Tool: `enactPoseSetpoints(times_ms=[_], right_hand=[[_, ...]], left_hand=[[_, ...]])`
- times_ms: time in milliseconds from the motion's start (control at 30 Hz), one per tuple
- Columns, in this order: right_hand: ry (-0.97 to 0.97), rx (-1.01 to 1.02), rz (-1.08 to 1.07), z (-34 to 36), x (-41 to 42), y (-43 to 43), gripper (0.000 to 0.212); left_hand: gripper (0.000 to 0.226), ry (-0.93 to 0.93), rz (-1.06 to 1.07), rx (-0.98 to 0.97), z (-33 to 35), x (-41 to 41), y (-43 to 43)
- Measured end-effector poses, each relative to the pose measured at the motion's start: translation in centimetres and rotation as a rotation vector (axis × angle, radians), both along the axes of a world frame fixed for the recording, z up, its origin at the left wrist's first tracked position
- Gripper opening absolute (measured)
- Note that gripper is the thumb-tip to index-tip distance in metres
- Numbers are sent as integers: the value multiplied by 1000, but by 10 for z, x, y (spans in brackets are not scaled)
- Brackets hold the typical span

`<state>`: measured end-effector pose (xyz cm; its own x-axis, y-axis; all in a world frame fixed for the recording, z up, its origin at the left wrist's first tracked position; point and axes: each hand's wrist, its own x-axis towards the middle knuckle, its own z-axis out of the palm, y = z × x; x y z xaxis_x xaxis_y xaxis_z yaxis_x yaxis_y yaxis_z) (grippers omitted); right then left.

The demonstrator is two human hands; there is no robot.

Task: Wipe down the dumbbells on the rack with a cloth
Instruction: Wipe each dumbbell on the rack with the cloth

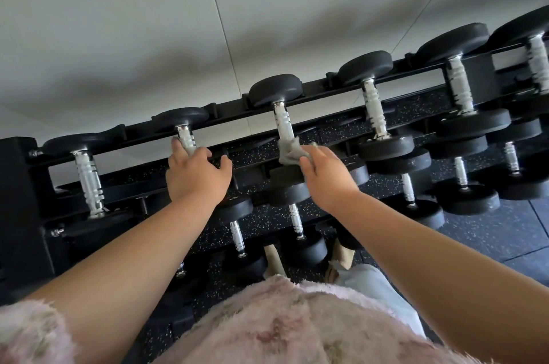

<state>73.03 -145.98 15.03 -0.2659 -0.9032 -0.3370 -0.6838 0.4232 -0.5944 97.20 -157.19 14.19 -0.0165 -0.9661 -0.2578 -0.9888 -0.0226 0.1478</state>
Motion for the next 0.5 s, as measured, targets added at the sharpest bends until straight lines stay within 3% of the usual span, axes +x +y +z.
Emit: enactPoseSetpoints(times_ms=[167,233,367,500], right_hand=[[143,-259,288,-3,14,3,43],[143,-208,323,-5,0,3,47],[50,62,79,-6,-30,-25,43],[-103,28,-108,8,-35,-60,40]], left_hand=[[44,15,-82,-94,2,2,4],[44,6,-100,-107,3,1,4],[48,-43,-251,-176,5,-6,7],[56,-70,-362,-143,4,-27,13]])
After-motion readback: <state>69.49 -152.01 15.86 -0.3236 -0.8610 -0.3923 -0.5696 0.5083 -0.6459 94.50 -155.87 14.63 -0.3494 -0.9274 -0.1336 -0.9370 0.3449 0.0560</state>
